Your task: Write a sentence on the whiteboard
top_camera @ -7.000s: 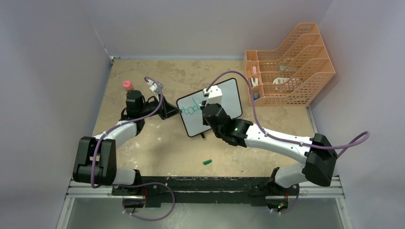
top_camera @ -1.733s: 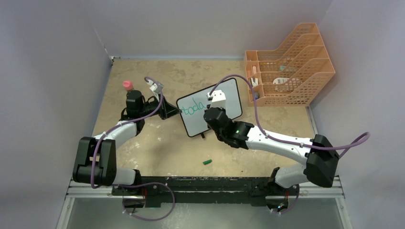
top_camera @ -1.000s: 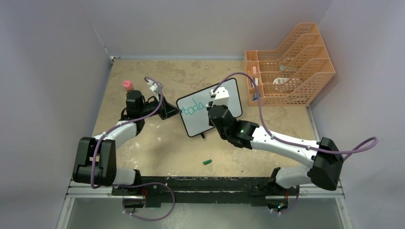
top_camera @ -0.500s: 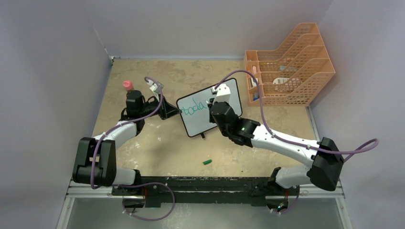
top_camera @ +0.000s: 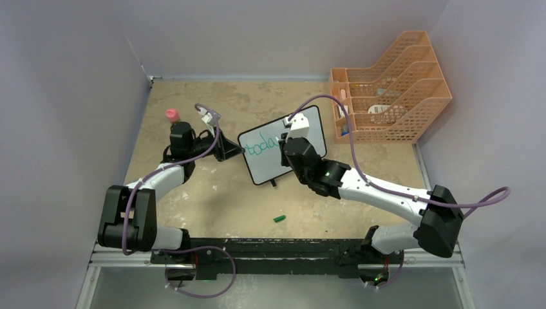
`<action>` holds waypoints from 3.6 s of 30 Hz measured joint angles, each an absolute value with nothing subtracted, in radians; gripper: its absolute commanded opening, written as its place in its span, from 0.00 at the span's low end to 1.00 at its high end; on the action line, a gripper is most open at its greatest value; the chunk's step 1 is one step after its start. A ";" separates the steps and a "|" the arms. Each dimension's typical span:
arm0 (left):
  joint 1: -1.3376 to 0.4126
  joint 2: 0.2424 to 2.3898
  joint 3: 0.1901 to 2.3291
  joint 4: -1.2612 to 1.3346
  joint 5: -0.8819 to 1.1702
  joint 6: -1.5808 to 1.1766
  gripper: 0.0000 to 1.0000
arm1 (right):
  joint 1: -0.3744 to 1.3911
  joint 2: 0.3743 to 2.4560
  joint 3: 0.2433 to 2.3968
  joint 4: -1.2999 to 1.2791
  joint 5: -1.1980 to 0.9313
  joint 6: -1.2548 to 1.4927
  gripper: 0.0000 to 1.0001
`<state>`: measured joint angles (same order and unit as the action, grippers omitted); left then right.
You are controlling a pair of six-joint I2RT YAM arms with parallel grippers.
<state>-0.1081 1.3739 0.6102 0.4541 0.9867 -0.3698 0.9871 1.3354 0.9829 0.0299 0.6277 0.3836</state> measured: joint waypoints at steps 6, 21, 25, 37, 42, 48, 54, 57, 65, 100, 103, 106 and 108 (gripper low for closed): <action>-0.108 1.374 0.610 0.454 0.987 -0.369 0.00 | 0.987 1.344 0.983 0.038 0.628 0.380 0.00; -0.108 1.374 0.610 0.453 0.983 -0.369 0.00 | 0.986 1.355 0.983 0.042 0.629 0.377 0.00; -0.108 1.374 0.610 0.453 0.983 -0.369 0.00 | 0.986 1.355 0.983 0.036 0.630 0.385 0.00; -0.108 1.374 0.610 0.452 0.981 -0.369 0.00 | 0.986 1.345 0.956 -0.010 0.636 0.419 0.00; -0.108 1.372 0.610 0.450 0.981 -0.369 0.00 | 0.985 1.338 0.951 -0.023 0.638 0.427 0.00; -0.111 1.368 0.610 0.447 0.981 -0.369 0.00 | 0.981 1.324 0.952 -0.027 0.656 0.426 0.00; -0.112 1.367 0.610 0.447 0.981 -0.362 0.00 | 0.975 1.319 0.955 -0.025 0.668 0.421 0.00; -0.112 1.366 0.610 0.446 0.981 -0.360 0.00 | 0.970 1.320 0.962 -0.023 0.669 0.413 0.00; -0.113 1.366 0.610 0.446 0.981 -0.356 0.00 | 0.962 1.322 0.988 0.008 0.668 0.395 0.00; -0.113 1.366 0.610 0.446 0.981 -0.355 0.00 | 0.954 1.342 0.989 -0.022 0.635 0.412 0.00; -0.113 1.366 0.610 0.446 0.980 -0.355 0.00 | 0.954 1.342 0.989 -0.026 0.633 0.414 0.00; -0.113 1.366 0.610 0.446 0.981 -0.355 0.00 | 0.954 1.342 0.989 -0.032 0.628 0.419 0.00; -0.113 1.366 0.610 0.446 0.980 -0.355 0.00 | 0.954 1.342 0.989 -0.040 0.619 0.421 0.00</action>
<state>-0.1127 1.3663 0.6102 0.4458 0.9802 -0.3553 0.9543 1.3418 0.9894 -0.0402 0.6189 0.4213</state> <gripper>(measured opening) 0.020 0.146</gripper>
